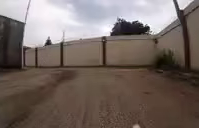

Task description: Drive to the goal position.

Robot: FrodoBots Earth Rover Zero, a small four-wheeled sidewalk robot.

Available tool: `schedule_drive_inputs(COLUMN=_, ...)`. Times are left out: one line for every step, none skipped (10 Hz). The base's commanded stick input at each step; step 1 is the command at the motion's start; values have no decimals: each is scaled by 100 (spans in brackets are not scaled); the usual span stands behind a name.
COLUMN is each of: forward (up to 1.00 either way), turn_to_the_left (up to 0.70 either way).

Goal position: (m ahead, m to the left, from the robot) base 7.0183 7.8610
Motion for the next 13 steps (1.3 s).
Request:
schedule_drive_inputs(forward=70, turn_to_the_left=0)
schedule_drive_inputs(forward=70, turn_to_the_left=0)
schedule_drive_inputs(forward=70, turn_to_the_left=0)
schedule_drive_inputs(forward=70, turn_to_the_left=0)
schedule_drive_inputs(forward=70, turn_to_the_left=0)
schedule_drive_inputs(forward=70, turn_to_the_left=0)
schedule_drive_inputs(forward=70, turn_to_the_left=0)
schedule_drive_inputs(forward=70, turn_to_the_left=0)
schedule_drive_inputs(forward=70, turn_to_the_left=0)
schedule_drive_inputs(forward=70, turn_to_the_left=0)
schedule_drive_inputs(forward=70, turn_to_the_left=0)
schedule_drive_inputs(forward=70, turn_to_the_left=0)
schedule_drive_inputs(forward=70, turn_to_the_left=0)
